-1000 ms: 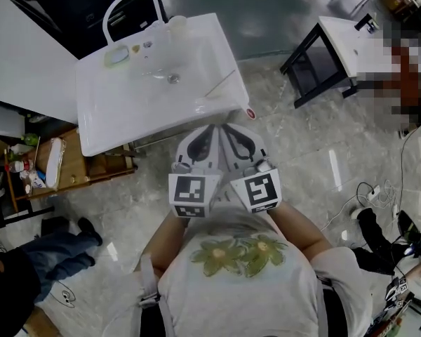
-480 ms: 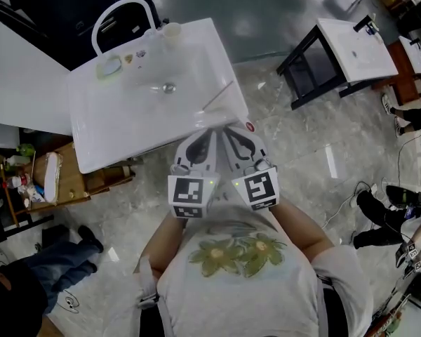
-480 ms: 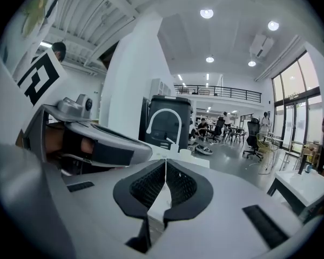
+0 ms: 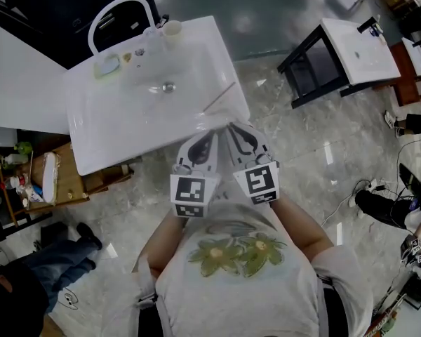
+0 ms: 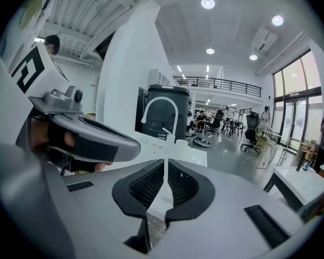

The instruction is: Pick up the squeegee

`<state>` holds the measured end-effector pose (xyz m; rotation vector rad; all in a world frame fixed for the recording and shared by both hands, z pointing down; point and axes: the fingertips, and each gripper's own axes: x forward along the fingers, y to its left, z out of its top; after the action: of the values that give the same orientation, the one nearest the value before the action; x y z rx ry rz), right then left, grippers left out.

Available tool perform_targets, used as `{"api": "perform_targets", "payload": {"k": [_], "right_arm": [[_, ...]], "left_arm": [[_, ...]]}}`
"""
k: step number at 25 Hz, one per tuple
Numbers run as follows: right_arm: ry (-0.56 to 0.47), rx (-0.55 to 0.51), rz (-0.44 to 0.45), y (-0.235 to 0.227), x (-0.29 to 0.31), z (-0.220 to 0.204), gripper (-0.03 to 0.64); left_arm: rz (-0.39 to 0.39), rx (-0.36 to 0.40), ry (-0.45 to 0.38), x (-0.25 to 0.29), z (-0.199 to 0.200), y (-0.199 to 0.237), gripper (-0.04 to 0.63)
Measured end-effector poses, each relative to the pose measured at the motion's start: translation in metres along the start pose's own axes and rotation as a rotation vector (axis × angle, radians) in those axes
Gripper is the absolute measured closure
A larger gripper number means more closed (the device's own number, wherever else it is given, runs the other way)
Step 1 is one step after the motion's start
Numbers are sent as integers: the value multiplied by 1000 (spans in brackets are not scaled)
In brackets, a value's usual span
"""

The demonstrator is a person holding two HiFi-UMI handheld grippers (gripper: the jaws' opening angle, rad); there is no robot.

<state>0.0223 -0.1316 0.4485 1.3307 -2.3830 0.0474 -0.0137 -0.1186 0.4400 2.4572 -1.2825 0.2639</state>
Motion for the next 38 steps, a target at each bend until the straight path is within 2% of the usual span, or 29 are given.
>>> {"api": "perform_targets", "payload": {"k": [23,30,38], "right_arm": [[201,54,-10,-31,34,-58,589],[258,65,10,-35,47,-77,543],[328,45,17,-40,64,-103,523]], "left_arm": [[-16,-7,77,25,-15,12,588],[-8,-13,93,34,-16,23,587],[-4,-24,99,48,-13,34,588]]}}
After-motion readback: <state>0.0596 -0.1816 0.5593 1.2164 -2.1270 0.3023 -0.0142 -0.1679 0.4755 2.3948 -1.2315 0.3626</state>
